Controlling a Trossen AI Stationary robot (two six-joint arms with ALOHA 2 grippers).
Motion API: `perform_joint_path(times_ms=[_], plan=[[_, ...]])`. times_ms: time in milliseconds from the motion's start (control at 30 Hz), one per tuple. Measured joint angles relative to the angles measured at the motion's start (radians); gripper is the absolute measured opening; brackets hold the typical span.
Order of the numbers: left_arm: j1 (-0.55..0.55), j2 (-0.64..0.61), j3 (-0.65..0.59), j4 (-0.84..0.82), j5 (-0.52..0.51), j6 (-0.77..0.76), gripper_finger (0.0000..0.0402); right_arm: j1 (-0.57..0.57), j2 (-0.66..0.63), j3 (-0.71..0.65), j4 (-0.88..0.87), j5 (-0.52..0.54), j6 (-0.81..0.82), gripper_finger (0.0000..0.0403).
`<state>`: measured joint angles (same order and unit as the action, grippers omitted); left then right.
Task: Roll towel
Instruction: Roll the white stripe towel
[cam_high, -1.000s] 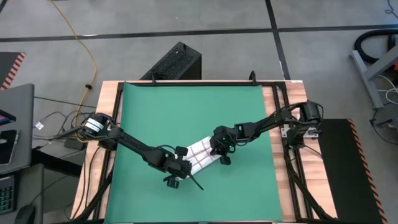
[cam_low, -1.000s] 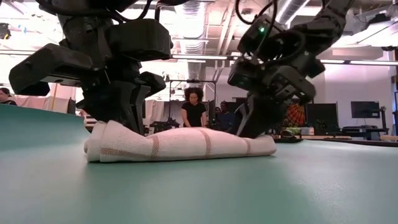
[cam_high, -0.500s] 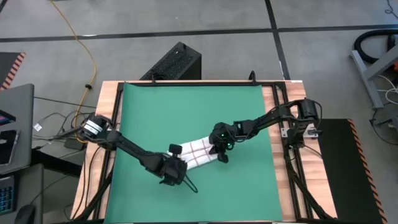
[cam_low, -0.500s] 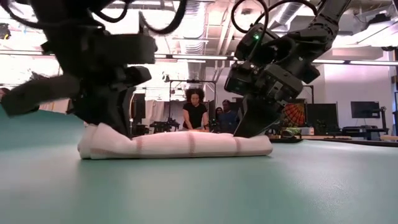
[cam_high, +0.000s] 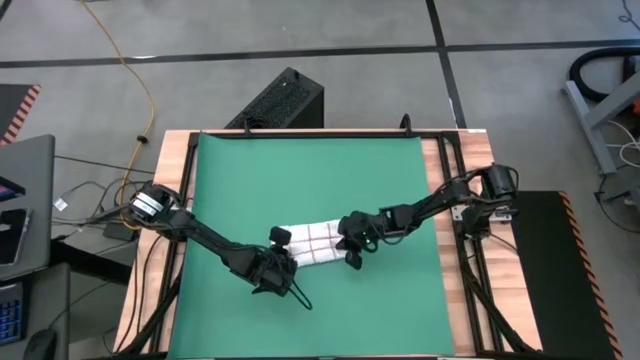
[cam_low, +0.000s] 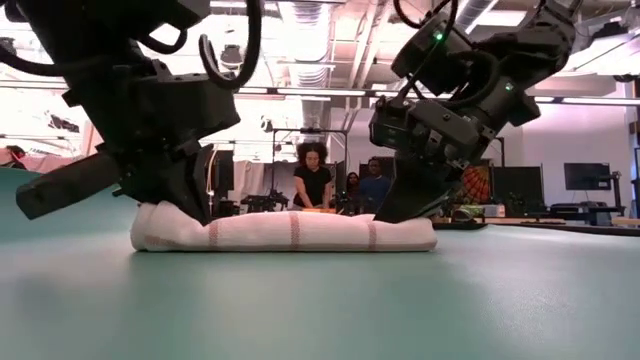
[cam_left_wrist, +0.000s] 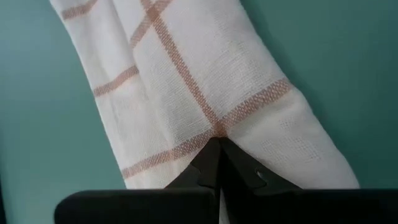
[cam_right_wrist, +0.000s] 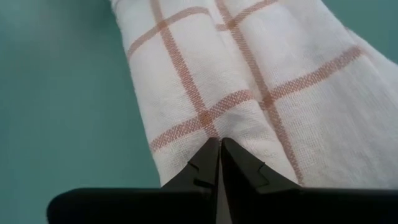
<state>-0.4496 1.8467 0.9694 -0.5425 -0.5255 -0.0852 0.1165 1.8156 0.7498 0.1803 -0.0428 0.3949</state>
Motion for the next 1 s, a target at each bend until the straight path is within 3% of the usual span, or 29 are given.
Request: perform_joint_path(times_ms=[267,467,800,1000], plan=[[0.007,-0.001,-0.022,0.043,-0.031,0.123,0.0000,0.065,0.003,-0.004,0.050,0.088,0.191,0.0047],[0.035,-0.008,-0.027,0.075,-0.022,0.031,0.0000,0.082,-0.005,-0.004,0.080,0.103,0.228,0.0047],[0.041,-0.021,-0.036,0.152,-0.017,0.087,0.0000,0.031,-0.264,-0.001,0.066,0.129,-0.024,0.0047],[0.053,-0.023,-0.064,0.164,-0.014,0.086,0.0000,0.004,-0.427,0.001,0.026,-0.062,-0.376,0.0062]])
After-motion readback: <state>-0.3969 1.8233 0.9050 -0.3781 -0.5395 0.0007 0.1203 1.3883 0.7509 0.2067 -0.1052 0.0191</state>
